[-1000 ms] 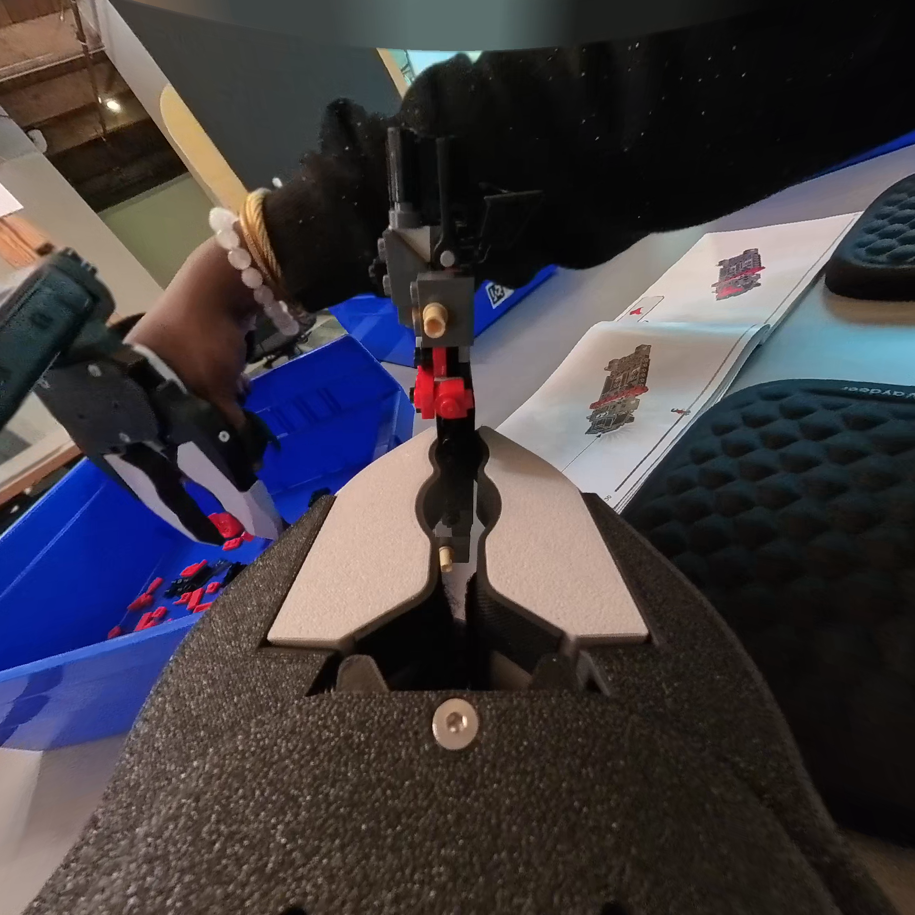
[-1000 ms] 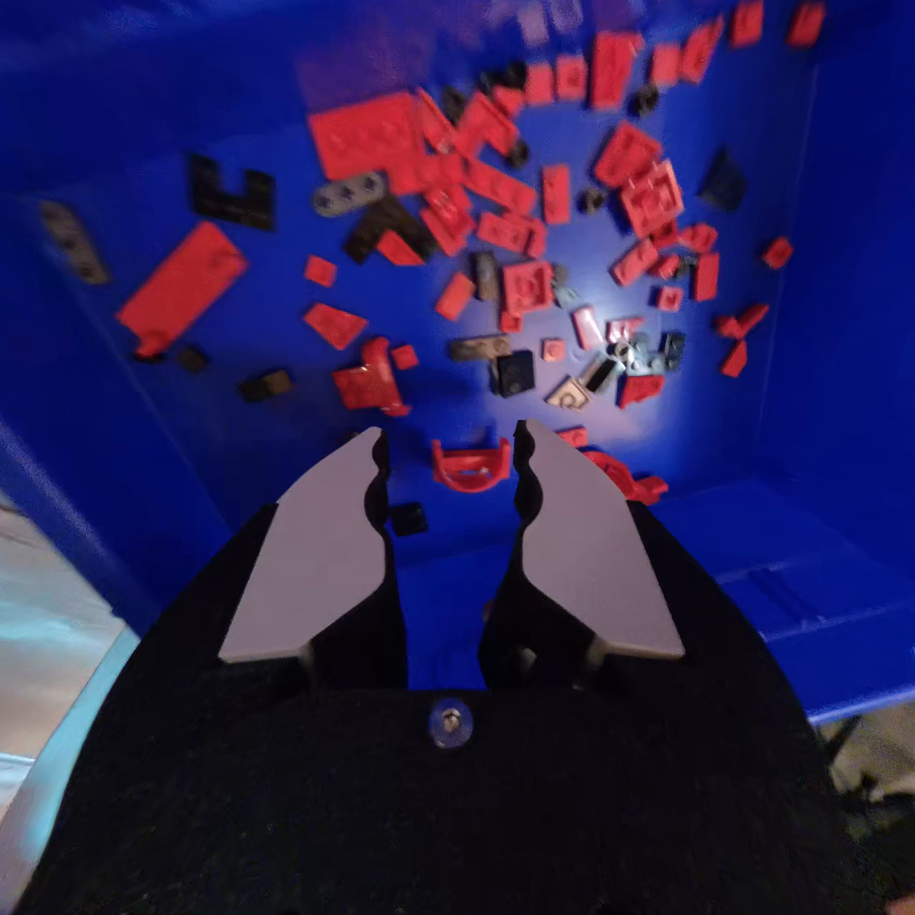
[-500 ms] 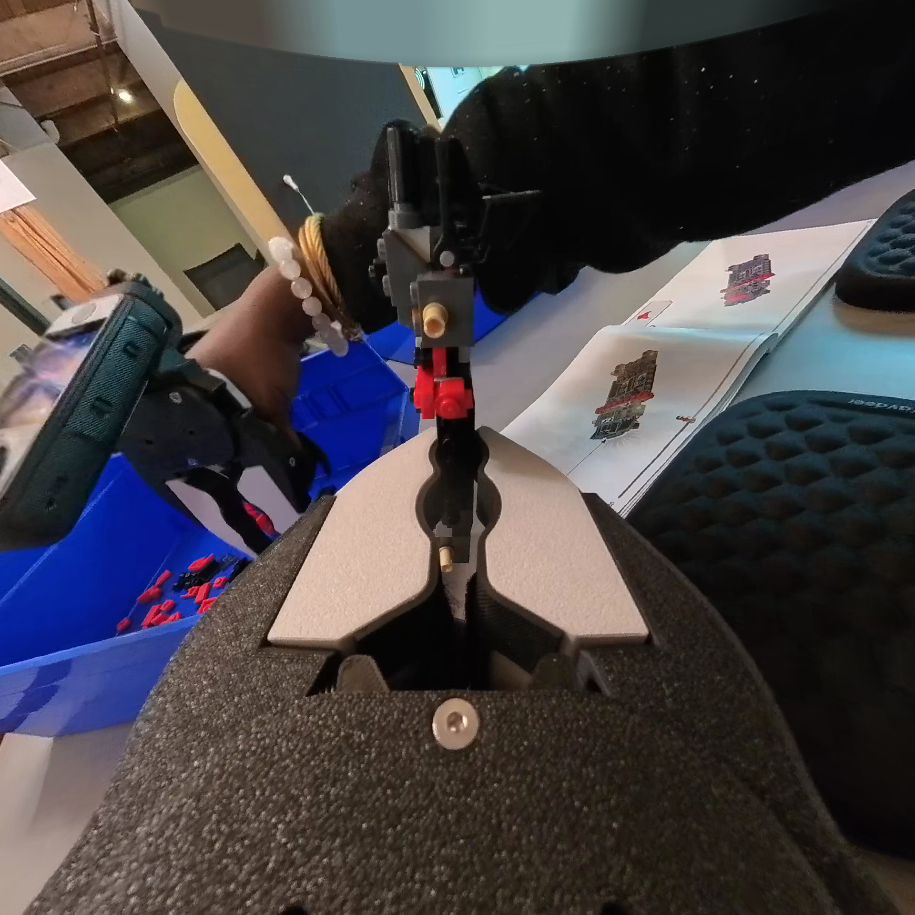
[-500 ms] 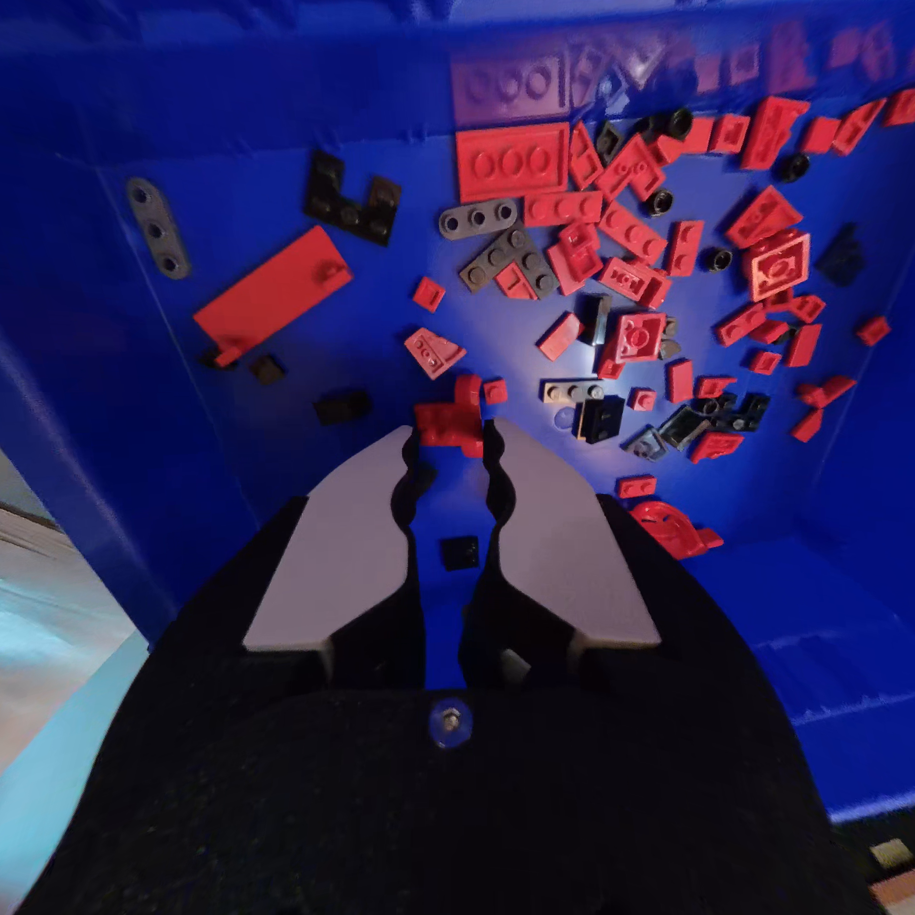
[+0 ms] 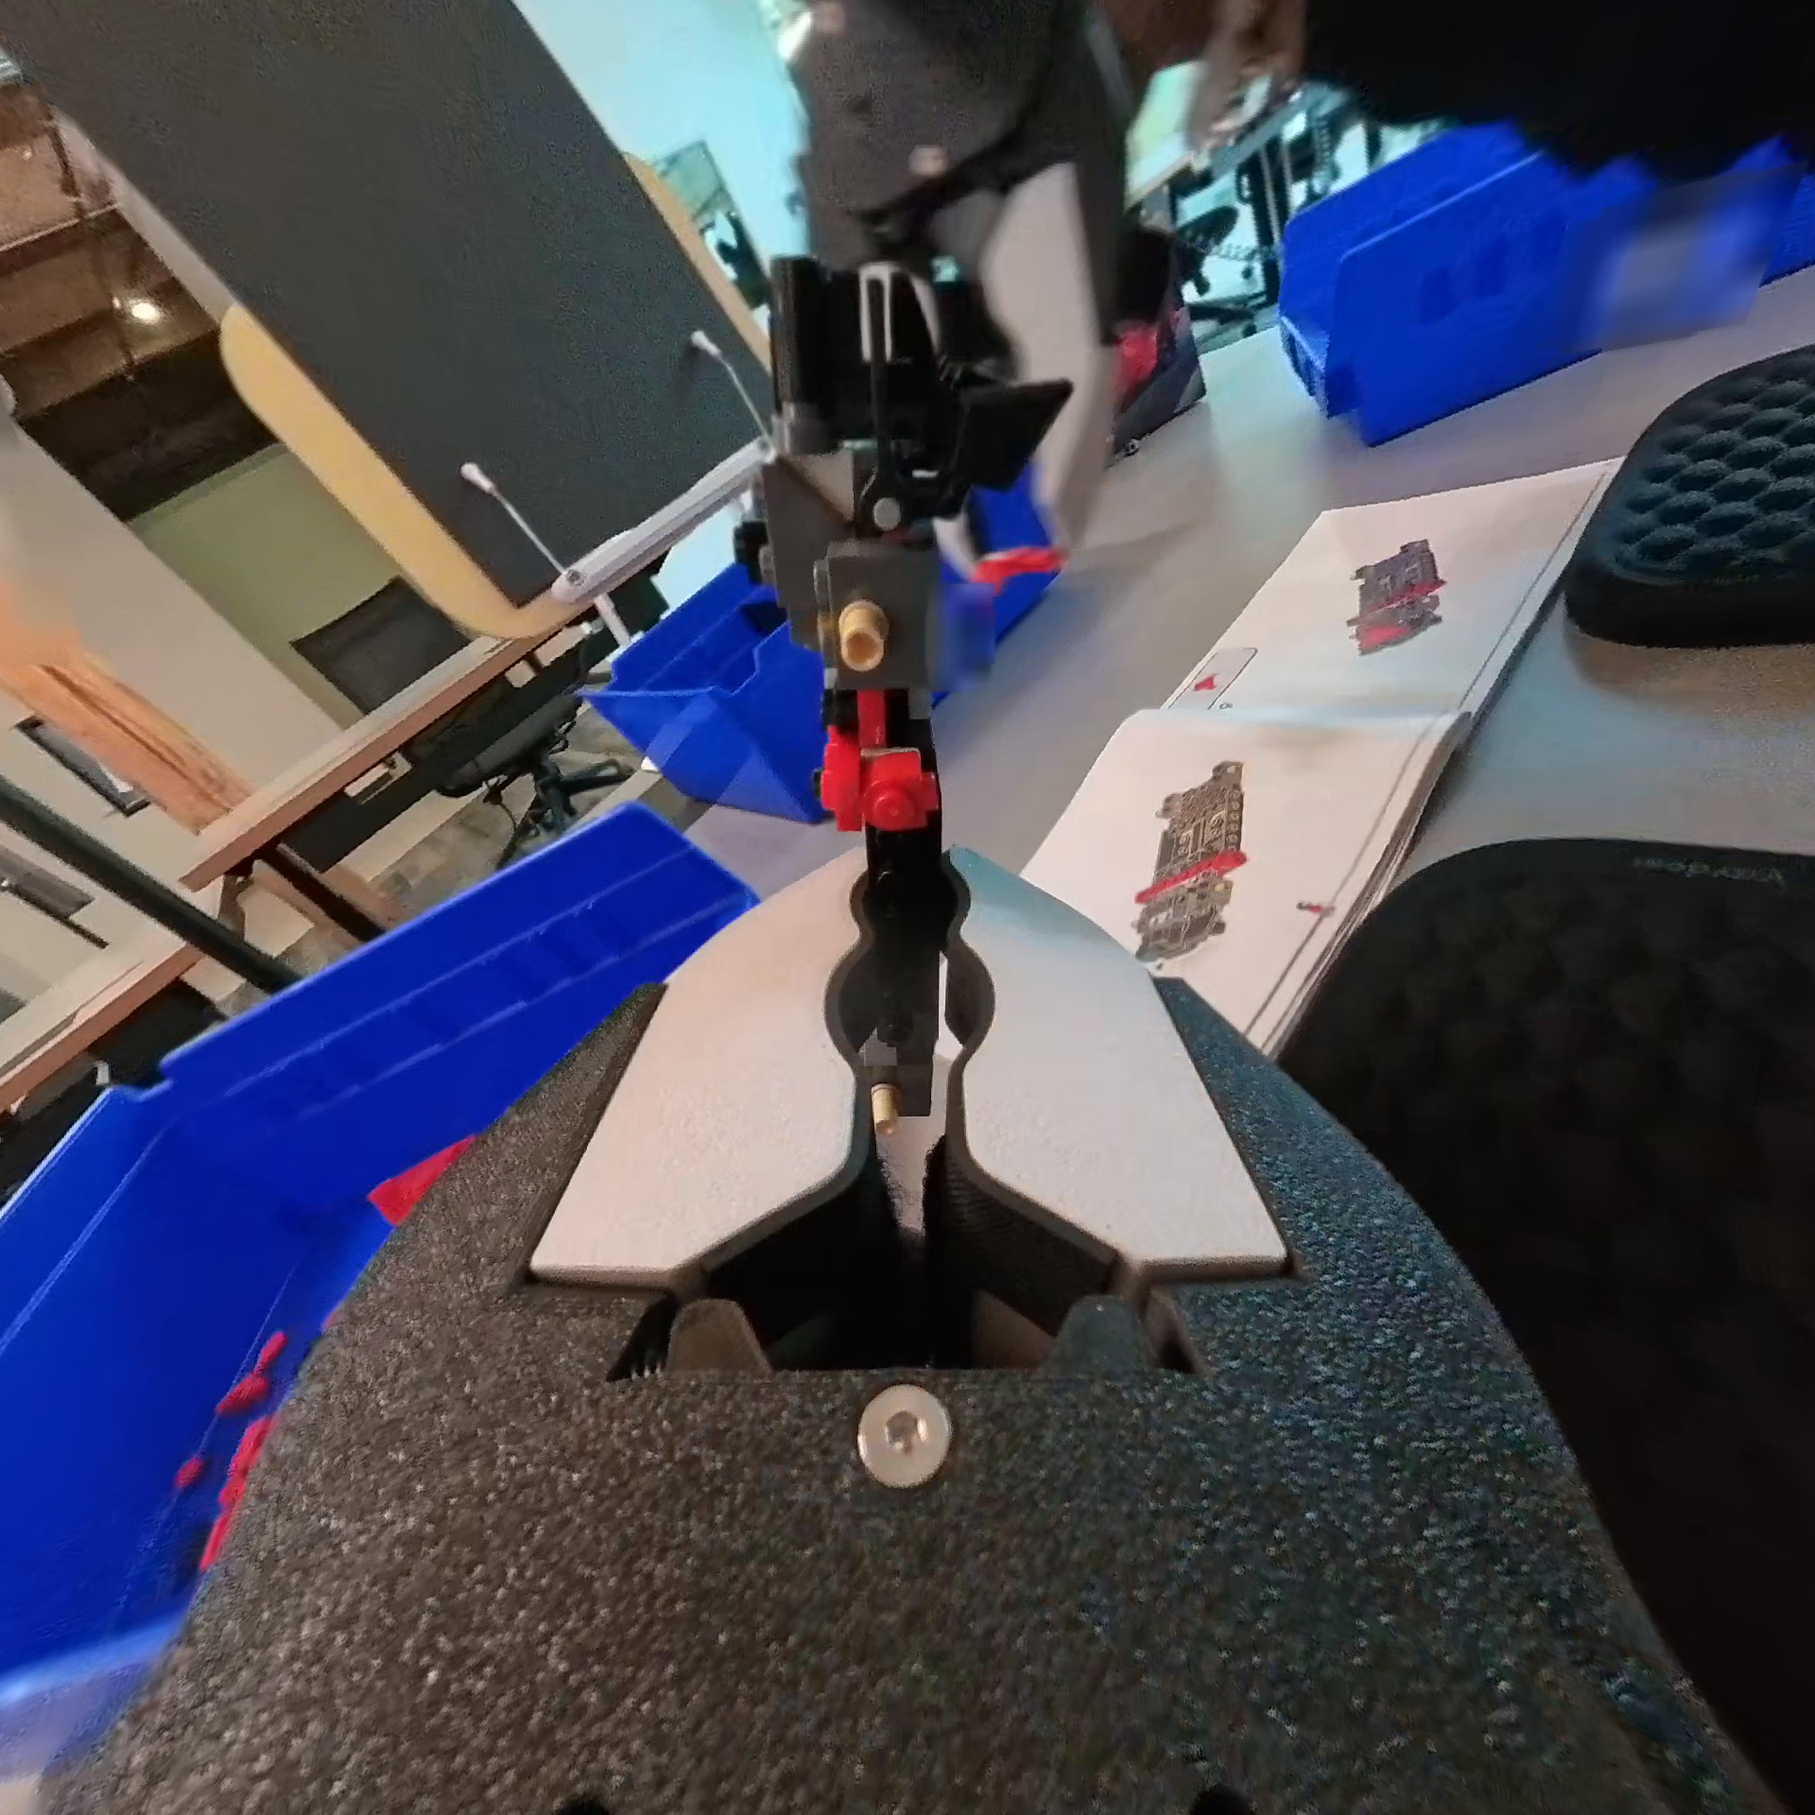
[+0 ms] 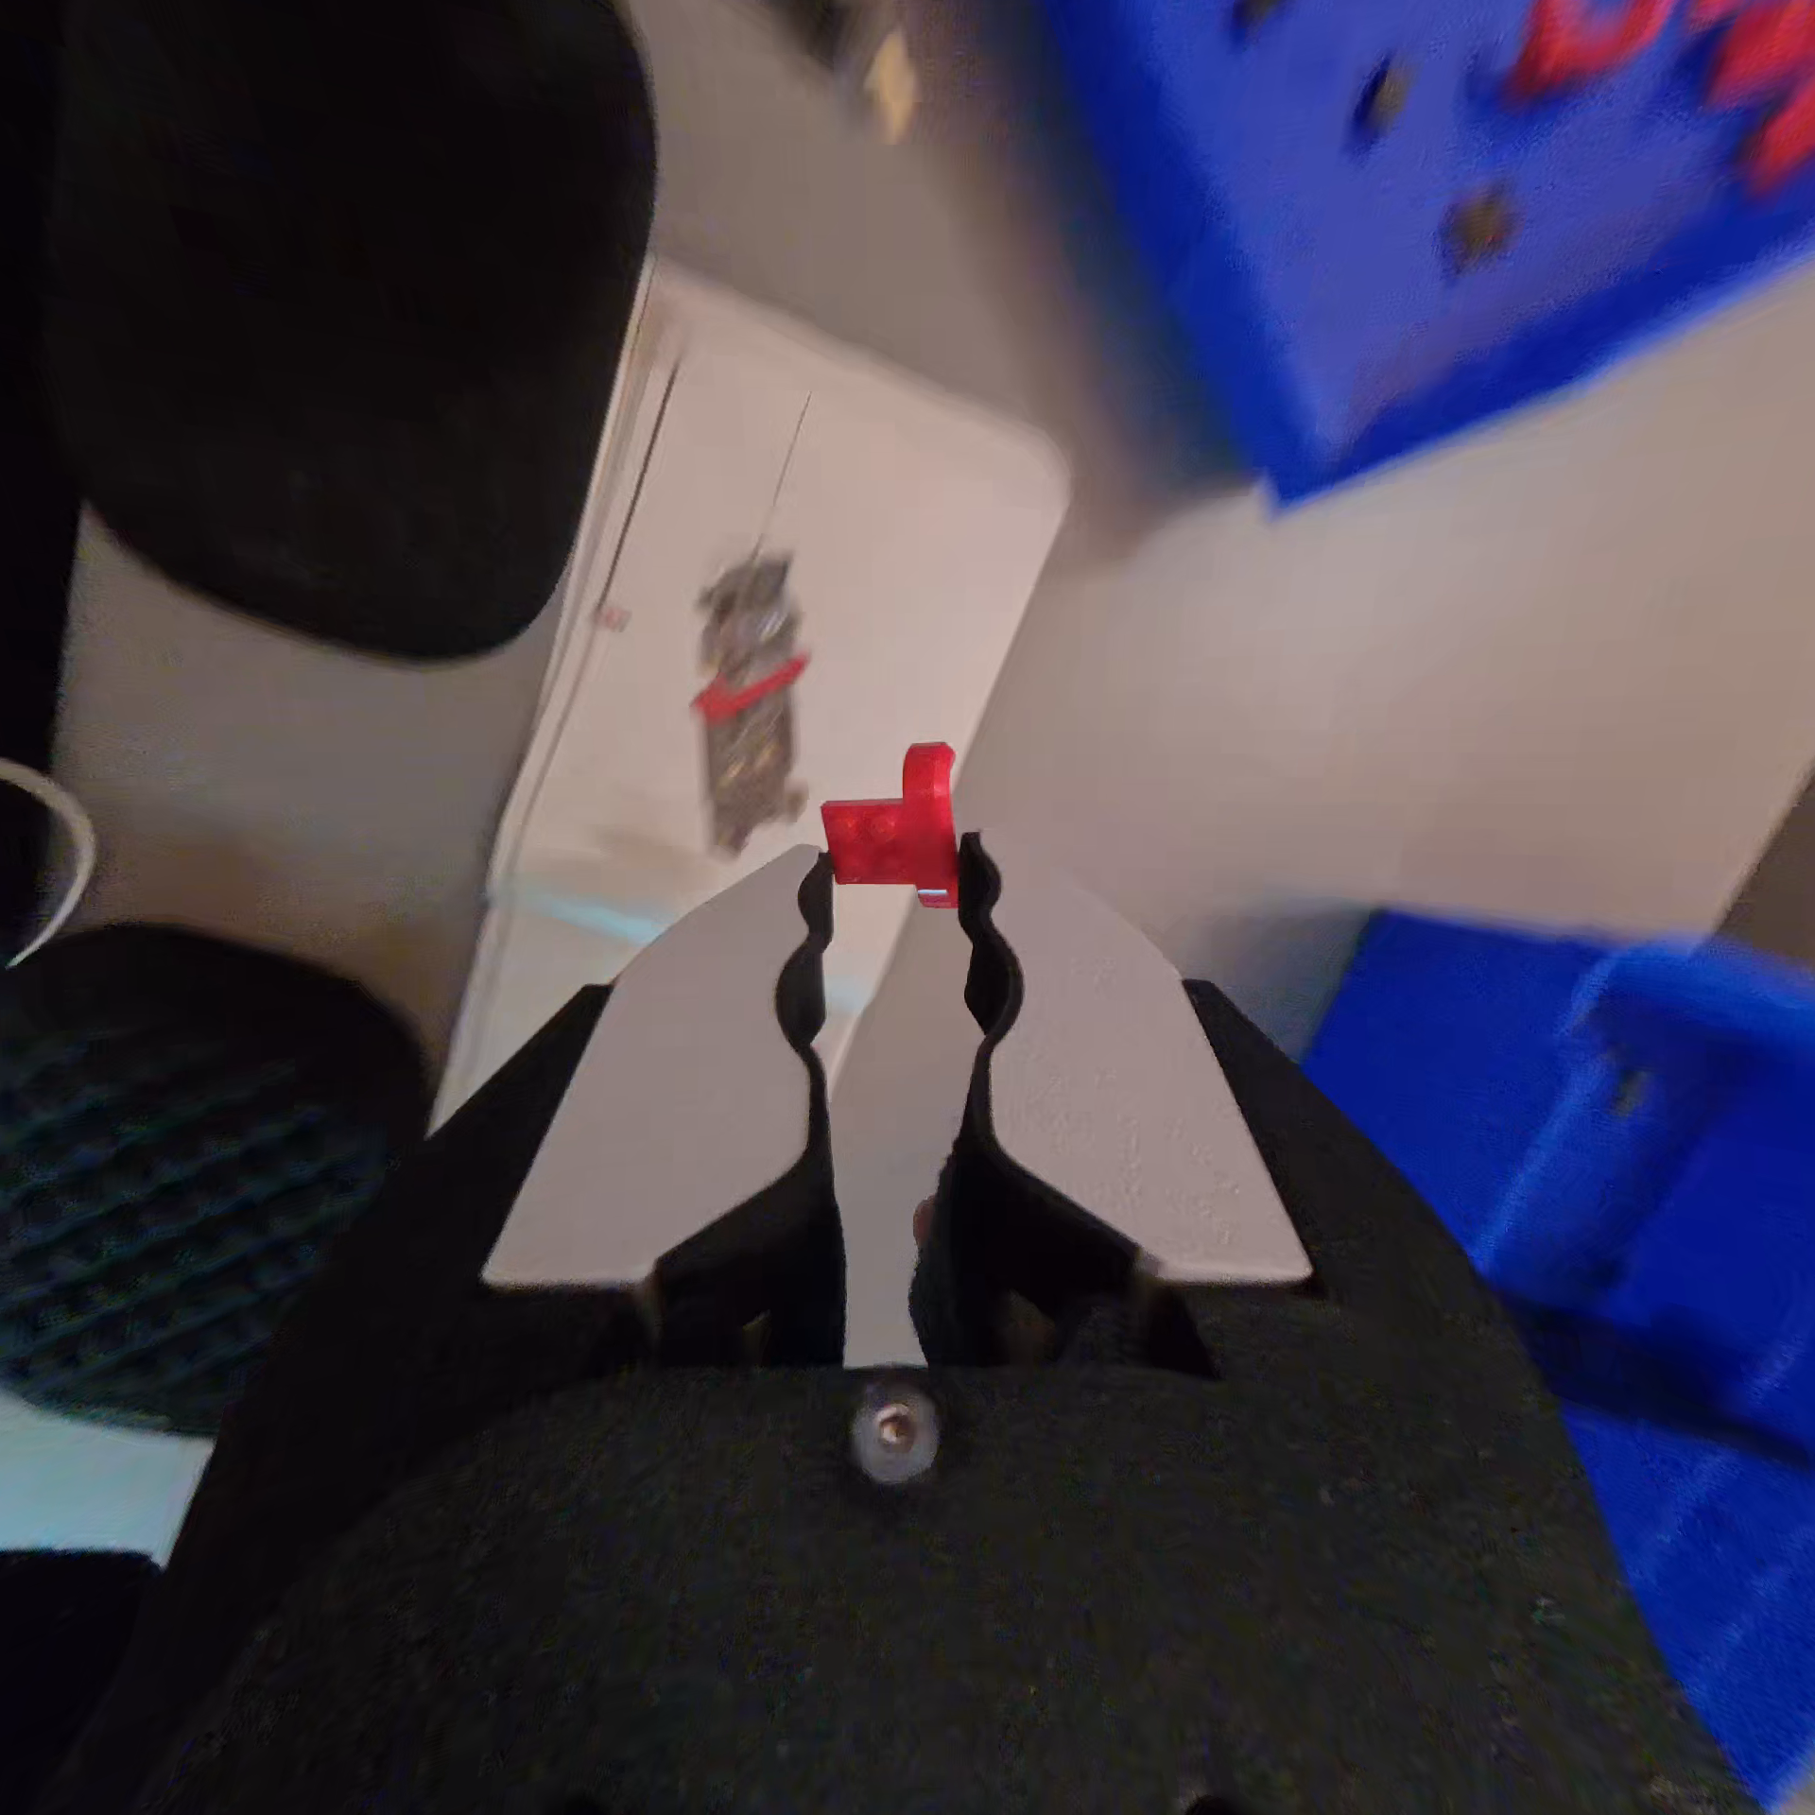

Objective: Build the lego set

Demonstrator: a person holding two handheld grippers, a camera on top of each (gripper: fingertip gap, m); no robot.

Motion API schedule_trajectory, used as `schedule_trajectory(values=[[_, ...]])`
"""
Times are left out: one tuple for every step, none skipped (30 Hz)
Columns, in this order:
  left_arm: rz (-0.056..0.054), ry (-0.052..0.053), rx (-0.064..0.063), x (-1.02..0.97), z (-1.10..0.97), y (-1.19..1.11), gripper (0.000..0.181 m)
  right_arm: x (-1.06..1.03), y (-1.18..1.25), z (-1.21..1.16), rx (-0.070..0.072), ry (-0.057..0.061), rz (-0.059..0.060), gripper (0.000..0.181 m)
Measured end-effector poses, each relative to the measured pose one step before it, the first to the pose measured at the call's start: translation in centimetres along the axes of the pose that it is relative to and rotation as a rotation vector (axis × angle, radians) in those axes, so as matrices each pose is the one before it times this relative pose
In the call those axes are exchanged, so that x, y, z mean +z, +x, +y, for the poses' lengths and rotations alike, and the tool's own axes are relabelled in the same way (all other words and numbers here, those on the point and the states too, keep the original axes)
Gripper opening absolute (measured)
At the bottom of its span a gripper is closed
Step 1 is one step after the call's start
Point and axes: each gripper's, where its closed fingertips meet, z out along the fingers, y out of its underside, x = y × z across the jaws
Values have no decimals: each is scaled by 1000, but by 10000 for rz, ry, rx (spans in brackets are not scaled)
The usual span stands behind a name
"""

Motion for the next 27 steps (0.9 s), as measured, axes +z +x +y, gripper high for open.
schedule_trajectory(values=[[94,37,72,462,-219,116,8,-60,-1606,2438,463,-220,27,24],[76,40,54,454,-239,94,8,60,-1338,2527,487,-275,113,24],[62,26,37,445,-233,87,8,95,-1207,2443,543,-207,91,24],[61,8,35,458,-201,106,8,128,-1172,2130,577,-47,-10,24],[68,-1,35,466,-204,136,8,111,-1008,1811,573,83,-40,25],[88,-4,36,497,-188,171,8,95,-669,1645,511,37,69,24],[115,-4,39,531,-190,215,8,114,-368,1538,398,-66,188,24],[130,-11,47,579,-192,228,8,136,-294,1296,278,-77,167,24],[135,-28,71,605,-169,238,8,176,-334,929,216,-20,82,24],[135,-43,106,620,-167,224,8,207,-375,506,203,104,-4,25],[116,-50,137,625,-147,198,8,250,-378,186,198,178,-46,24],[95,-54,137,611,-120,156,8,312,-268,123,173,106,-33,24],[80,-52,104,593,-87,109,8,392,-113,183,56,-28,34,24],[62,-30,70,549,-90,77,8,438,-21,163,-81,-71,51,24],[59,-1,53,489,-94,90,8,452,-24,76,-144,-47,-13,24],[55,9,38,431,-98,78,8,405,20,-43,-163,13,-41,25],[40,-4,33,353,-61,70,8,345,127,-125,-209,41,4,24],[29,-36,35,307,14,45,8,283,194,-79,-290,2,58,24],[29,-66,34,248,89,57,8,247,208,-108,-397,-12,95,24],[34,-78,38,217,127,84,8,216,124,-200,-465,49,86,24],[31,-76,37,179,129,84,8,215,-17,-279,-444,113,-20,24],[33,-67,28,143,129,90,8,183,61,-302,-360,130,11,24],[41,-46,19,109,108,113,8,174,106,-189,-289,79,17,24],[28,-27,2,95,80,87,8,135,97,-87,-266,17,16,24],[6,-29,-25,73,84,46,8,116,78,-66,-259,31,20,24],[12,-26,-29,75,80,57,8,89,74,-142,-208,98,22,24],[17,-19,-14,78,63,47,8,99,22,-220,-133,167,-19,24]])
